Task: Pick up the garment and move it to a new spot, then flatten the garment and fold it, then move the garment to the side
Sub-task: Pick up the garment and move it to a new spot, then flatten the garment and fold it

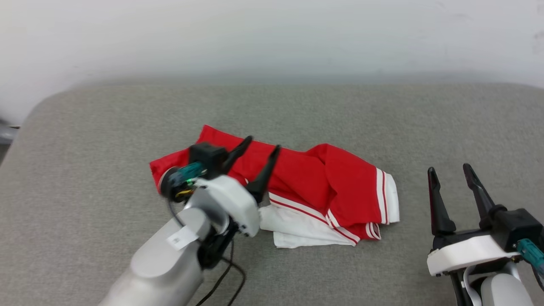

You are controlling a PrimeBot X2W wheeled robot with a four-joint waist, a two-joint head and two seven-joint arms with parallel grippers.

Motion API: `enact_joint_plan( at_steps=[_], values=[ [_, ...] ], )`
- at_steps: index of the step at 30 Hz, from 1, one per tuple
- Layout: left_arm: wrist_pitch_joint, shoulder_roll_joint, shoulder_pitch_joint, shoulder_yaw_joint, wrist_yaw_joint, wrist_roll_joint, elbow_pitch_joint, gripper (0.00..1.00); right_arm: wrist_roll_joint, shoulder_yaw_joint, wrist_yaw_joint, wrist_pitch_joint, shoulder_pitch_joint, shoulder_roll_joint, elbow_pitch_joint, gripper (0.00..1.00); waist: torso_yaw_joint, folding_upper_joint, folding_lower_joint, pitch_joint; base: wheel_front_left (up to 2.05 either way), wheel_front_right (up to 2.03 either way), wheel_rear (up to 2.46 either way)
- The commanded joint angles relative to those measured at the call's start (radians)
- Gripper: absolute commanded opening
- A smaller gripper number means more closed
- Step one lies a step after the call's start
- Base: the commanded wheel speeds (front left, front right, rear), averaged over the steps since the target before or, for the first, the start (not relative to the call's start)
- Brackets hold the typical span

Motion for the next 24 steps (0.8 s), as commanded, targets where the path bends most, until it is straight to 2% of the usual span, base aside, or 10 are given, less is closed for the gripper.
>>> enact_joint_plan(
  at_steps=[1,6,10,13,15,16,24],
  values=[
    [-0.016,0.034,0.057,0.025,0.020,-0.004,-0.038,1.00,-0.009,0.000,-0.001,-0.002,0.020,0.001,0.003,1.00,0.049,-0.0001,0.0000,-0.050,0.00,0.00,0.00],
    [-0.031,0.122,0.215,0.111,0.072,0.013,-0.187,1.00,-0.007,0.012,-0.001,-0.002,0.047,0.001,0.004,1.00,0.072,-0.0001,0.0000,-0.081,0.00,0.00,0.00],
    [-0.031,0.149,0.381,0.218,0.103,0.072,-0.350,1.00,0.005,0.032,-0.001,-0.002,0.072,0.001,-0.005,1.00,0.080,-0.0001,0.0000,-0.095,0.00,0.00,0.00],
    [-0.031,0.134,0.495,0.295,0.111,0.121,-0.446,1.00,0.011,0.042,-0.001,-0.002,0.087,0.000,-0.014,1.00,0.080,-0.0001,0.0000,-0.098,0.00,0.00,0.00],
    [-0.031,0.124,0.531,0.311,0.110,0.136,-0.468,1.00,0.014,0.045,-0.001,-0.002,0.092,0.001,-0.017,1.00,0.079,-0.0001,0.0000,-0.099,0.00,0.00,0.00],
    [-0.031,0.105,0.593,0.334,0.104,0.165,-0.489,1.00,0.020,0.051,-0.001,-0.002,0.100,0.001,-0.021,1.00,0.079,-0.0001,0.0000,-0.100,0.00,0.00,0.00],
    [-0.031,0.032,0.670,0.390,0.069,0.233,-0.496,1.00,0.026,0.066,-0.001,-0.002,0.108,0.001,-0.022,1.00,0.069,-0.0001,0.0000,-0.100,0.00,0.00,0.00]
  ],
)
